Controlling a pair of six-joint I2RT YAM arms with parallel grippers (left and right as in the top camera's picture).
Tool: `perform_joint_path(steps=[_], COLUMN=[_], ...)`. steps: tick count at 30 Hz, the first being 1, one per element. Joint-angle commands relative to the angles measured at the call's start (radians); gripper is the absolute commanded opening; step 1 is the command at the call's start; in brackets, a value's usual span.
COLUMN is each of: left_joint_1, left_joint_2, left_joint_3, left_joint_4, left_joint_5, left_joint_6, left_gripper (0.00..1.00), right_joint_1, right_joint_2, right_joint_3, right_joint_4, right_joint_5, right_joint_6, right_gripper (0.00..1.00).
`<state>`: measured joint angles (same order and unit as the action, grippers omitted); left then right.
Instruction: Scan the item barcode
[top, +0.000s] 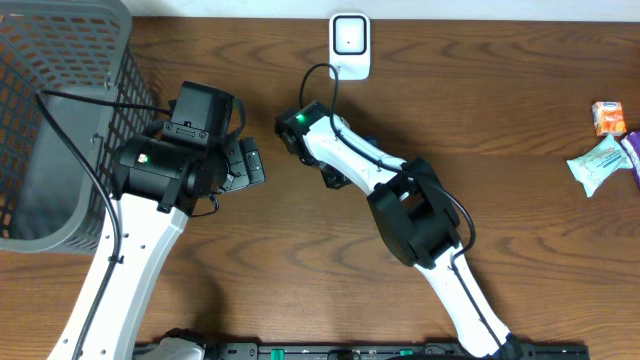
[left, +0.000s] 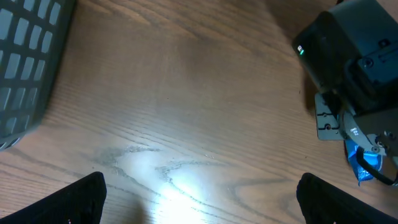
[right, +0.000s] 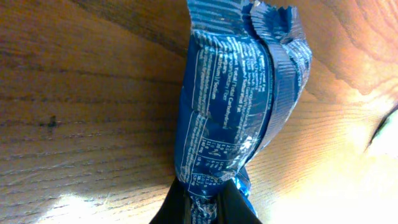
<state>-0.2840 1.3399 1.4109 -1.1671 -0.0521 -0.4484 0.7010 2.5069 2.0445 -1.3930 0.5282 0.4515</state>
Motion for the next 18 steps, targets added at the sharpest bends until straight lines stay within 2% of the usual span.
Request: perform_joint_path(steps=[1, 6, 14, 18], left_joint_1=[0.004, 0.004, 0.004, 0.004], left_joint_2=[0.005, 0.005, 0.005, 0.005], left_joint_3=[-0.002, -0.002, -0.002, -0.002], left_joint_4=[-0.002, -0.002, -0.002, -0.002], left_joint_5=[-0.013, -0.013, -0.012, -0.013], left_joint_6=[-0.009, -0.009, -0.009, -0.009], left_gripper=[0.98, 0.98, 0.98, 0.98], right_joint_1=[-0.023, -0.062, -0.159, -0.222], right_joint_2=[0.083, 0.083, 0.083, 0.083], right_joint_3=[0.02, 0.158, 0.386, 0.449], right_joint_4=[-0.008, -0.091, -0.143, -0.138], right_joint_5=[-0.17, -0.249, -0.509, -0.715], right_joint_6=[0.008, -0.003, -0.158, -0.253], right_gripper=[0.01, 0.01, 0.01, 0.01])
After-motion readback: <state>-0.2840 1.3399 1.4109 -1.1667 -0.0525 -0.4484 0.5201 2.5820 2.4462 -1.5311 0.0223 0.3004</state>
